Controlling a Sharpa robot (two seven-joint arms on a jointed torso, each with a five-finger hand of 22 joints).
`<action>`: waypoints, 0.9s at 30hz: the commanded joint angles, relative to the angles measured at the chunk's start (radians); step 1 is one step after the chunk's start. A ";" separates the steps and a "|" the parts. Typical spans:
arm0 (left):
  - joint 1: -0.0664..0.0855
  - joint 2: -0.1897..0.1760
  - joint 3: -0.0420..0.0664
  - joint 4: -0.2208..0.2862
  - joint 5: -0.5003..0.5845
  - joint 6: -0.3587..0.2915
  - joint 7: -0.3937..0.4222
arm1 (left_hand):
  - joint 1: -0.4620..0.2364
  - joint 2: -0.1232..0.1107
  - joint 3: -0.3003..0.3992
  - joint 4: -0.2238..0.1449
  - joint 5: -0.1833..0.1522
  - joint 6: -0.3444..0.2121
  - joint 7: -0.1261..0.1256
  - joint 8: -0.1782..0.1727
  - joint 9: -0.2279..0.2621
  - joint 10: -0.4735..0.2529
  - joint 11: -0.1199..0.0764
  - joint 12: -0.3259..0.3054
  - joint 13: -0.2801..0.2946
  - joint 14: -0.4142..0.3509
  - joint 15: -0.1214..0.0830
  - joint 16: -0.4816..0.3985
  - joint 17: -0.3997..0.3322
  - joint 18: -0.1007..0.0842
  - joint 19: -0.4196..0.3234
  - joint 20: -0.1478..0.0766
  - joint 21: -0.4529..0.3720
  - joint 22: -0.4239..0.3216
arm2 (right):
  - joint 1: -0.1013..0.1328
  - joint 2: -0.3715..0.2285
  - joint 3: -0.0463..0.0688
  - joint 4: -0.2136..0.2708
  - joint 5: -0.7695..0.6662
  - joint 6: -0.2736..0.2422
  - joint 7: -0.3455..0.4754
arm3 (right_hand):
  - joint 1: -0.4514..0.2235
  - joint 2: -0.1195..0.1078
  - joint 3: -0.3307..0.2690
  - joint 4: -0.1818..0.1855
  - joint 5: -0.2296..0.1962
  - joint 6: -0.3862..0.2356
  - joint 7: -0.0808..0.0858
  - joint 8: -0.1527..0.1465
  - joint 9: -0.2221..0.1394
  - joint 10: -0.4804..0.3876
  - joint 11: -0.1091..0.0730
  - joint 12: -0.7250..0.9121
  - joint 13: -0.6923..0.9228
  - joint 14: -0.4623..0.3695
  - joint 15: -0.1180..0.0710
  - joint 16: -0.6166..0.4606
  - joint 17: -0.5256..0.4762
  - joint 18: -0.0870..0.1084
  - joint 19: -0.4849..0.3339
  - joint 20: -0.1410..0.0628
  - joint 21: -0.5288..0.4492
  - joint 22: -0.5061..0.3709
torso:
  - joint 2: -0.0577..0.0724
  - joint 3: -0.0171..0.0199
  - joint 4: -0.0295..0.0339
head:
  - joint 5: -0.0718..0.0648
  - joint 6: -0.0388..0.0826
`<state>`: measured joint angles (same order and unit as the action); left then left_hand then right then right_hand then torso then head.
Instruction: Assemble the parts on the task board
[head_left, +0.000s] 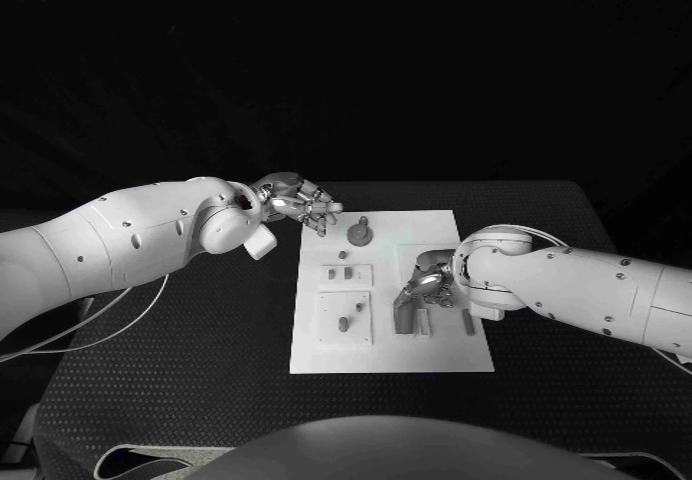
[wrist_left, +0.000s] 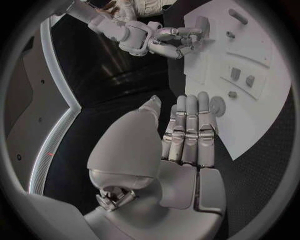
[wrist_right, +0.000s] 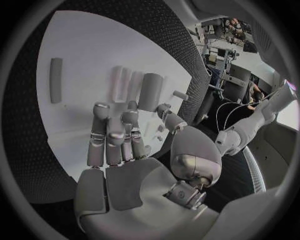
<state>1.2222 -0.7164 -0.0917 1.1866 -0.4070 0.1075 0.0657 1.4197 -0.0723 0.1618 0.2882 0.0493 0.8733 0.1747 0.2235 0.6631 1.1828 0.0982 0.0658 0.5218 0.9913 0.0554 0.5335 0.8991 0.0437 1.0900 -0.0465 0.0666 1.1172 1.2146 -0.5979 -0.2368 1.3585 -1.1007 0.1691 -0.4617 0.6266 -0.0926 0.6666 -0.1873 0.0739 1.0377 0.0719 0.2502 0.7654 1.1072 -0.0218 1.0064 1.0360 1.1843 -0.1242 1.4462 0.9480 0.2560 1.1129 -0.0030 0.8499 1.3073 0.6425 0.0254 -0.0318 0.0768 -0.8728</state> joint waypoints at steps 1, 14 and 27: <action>0.001 0.001 0.001 0.002 0.000 0.012 0.006 | -0.009 -0.001 0.005 0.001 0.000 -0.009 0.000 0.003 0.001 -0.004 0.000 0.003 -0.001 -0.007 -0.002 -0.001 -0.001 0.021 -0.003 0.001 0.003 0.000 | -0.004 0.003 -0.002 -0.001 -0.001 -0.001 0.006 | -0.035 -0.047 -0.010 0.027 0.005 -0.013 0.017 -0.014 -0.008 -0.019 0.003 -0.009 -0.001 -0.013 0.002 -0.012 0.000 0.006 -0.013 0.001 -0.009 0.016 | 0.000 -0.0005 0.0005 | 0.000 0.000; 0.001 0.000 0.001 0.003 0.000 0.011 0.006 | -0.009 -0.001 0.005 0.001 0.000 -0.009 0.000 0.004 0.001 -0.004 0.000 0.003 -0.001 -0.007 -0.002 -0.001 -0.001 0.021 -0.003 0.001 0.003 0.000 | -0.004 -0.002 -0.002 -0.001 -0.007 -0.022 -0.001 | -0.048 -0.126 0.032 0.101 0.004 -0.046 0.033 -0.030 -0.011 -0.048 0.016 -0.014 0.001 -0.037 0.015 -0.025 -0.001 0.006 -0.031 0.005 -0.021 0.019 | 0.000 0.0000 -0.0001 | 0.000 0.000; 0.001 -0.001 0.001 0.003 -0.002 0.010 0.007 | -0.009 -0.002 0.005 0.000 0.000 -0.009 0.000 0.004 0.001 -0.004 0.000 0.004 -0.001 -0.007 -0.001 -0.001 -0.001 0.021 -0.004 0.001 0.003 0.000 | -0.004 -0.075 -0.002 0.069 -0.154 -0.176 0.062 | 0.068 -0.068 0.010 -0.001 0.003 -0.025 0.024 -0.012 0.004 -0.031 0.008 0.001 -0.001 -0.018 0.008 -0.020 -0.003 0.006 -0.017 0.000 -0.007 0.020 | -0.001 -0.0004 -0.0007 | 0.000 0.000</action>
<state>1.2222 -0.7183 -0.0918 1.1868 -0.4075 0.1080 0.0650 1.4197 -0.0724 0.1618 0.2882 0.0493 0.8733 0.1747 0.2235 0.6629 1.1828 0.0982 0.0658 0.5218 0.9914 0.0554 0.5335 0.8991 0.0538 1.0900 -0.0464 0.0666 1.1172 1.2115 -0.6651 -0.2386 1.4178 -1.1851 0.0729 -0.4415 0.6868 -0.1624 0.6773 -0.1832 0.0784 1.0051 0.0930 0.2351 0.7676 1.0724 -0.0113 1.0017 1.0370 1.1569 -0.1142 1.4239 0.9466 0.2549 1.0903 0.0012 0.8402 1.3073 0.6422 0.0254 -0.0315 0.0763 -0.8728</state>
